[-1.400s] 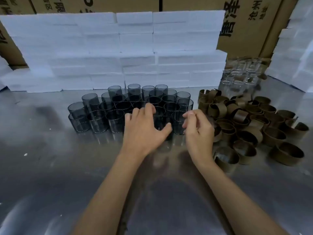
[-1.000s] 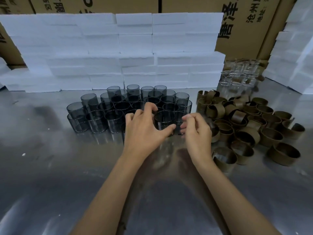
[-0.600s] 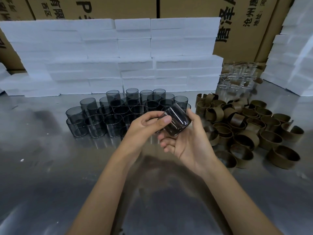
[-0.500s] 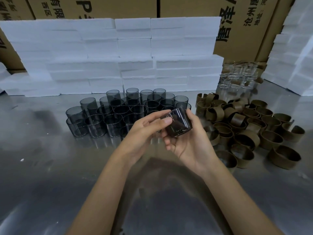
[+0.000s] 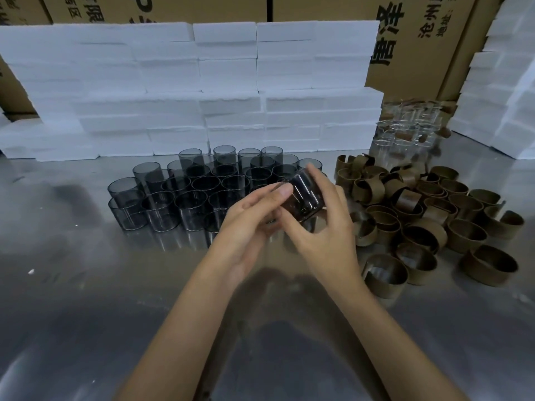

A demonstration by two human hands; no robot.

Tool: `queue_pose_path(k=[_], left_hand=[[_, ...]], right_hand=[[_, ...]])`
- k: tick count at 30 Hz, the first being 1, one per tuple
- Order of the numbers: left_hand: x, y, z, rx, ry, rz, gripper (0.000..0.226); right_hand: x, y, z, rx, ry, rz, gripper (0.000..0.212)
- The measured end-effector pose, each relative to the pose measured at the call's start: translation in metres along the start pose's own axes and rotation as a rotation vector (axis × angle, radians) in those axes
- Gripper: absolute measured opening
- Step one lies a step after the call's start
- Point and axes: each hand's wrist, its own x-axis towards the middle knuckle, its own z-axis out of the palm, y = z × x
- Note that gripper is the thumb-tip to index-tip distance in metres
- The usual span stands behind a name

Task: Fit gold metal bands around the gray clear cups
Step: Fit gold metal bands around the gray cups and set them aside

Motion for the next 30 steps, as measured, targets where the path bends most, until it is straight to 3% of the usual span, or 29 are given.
queue_pose_path(k=[2,5,9,11,17,23,26,30], left_hand=[[0.000,0.001,-0.001,-0.049,-0.015,-0.007,0.042],[0.000,0.004,-0.003,-0.055,-0.007,0.014,0.043],[-0.003,0.006,-0.006,0.058,-0.118,0.032,0.057],[-0.004,0.006,-0.005,0.084,-0.156,0.020,0.058],[-0.003,0.006,-0.002,0.084,-0.153,0.046,0.058],[-0.002,0.008,-0.003,0.085,-0.094,0.085,0.059],[0.000,0.009,-0.007,0.020,-0.142,0.113,0.049],[0.001,0.006,-0.008,0.104,-0.175,0.211,0.054]], right_hand=[[0.004,-0.003,-0.001,0.192,-0.040,0.164,0.079],[0.012,-0.006,-0.007,0.675,-0.117,0.565,0.076],[0.012,-0.009,-0.017,1.016,-0.426,0.851,0.091],[0.012,-0.009,-0.018,1.065,-0.489,0.867,0.085],[0.015,-0.008,-0.016,1.058,-0.333,0.800,0.060],[0.012,-0.008,-0.016,1.040,-0.341,0.621,0.045],[0.014,-0.007,-0.020,1.039,-0.356,0.563,0.054],[0.016,-0.009,-0.022,1.182,-0.334,0.575,0.059]])
